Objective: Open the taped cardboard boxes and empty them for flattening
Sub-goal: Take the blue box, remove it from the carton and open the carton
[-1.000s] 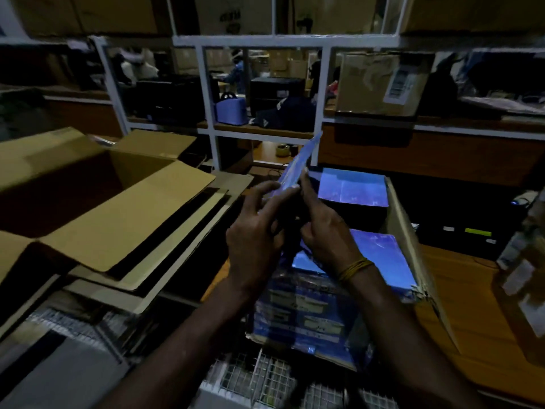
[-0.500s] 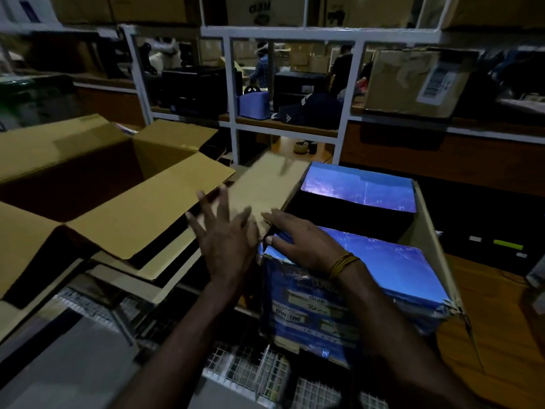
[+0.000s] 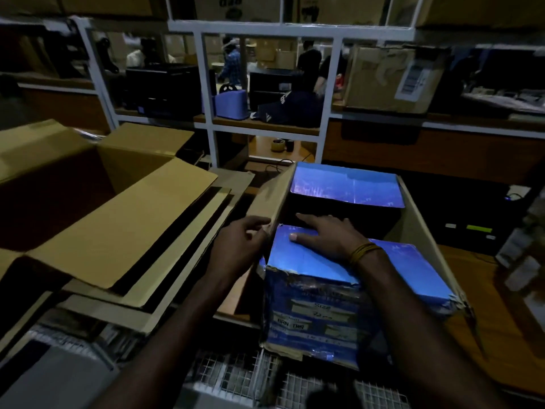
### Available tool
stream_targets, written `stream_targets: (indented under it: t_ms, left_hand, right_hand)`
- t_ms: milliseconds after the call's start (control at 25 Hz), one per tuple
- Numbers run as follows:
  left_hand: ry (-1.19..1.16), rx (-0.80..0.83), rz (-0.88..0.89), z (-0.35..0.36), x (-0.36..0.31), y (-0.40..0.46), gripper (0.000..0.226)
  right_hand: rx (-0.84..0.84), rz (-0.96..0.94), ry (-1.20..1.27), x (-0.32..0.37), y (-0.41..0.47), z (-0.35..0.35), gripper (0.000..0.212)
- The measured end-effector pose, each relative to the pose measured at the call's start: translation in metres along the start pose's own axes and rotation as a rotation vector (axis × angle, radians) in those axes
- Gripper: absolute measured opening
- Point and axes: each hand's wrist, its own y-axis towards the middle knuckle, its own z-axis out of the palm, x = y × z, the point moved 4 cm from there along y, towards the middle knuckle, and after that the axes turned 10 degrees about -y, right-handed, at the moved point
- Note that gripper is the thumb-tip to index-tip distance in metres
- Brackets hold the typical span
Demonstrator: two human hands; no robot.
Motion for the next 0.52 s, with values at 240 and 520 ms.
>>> stream_targets:
  t_ms: [240,520]
  left_hand:
    - [0.197,0.333,0.276,0.037,-0.031,0.028,0.052]
    - [0.033,0.245,0.493,0.024,-0.086,0.032,0.045]
  right_hand:
    - [-0.176,0.049,0.09,-0.016,-0.018,-0.036,0.064]
    - [-0.582,0.074,0.055,0.003,-0.068,-0.086,0.055]
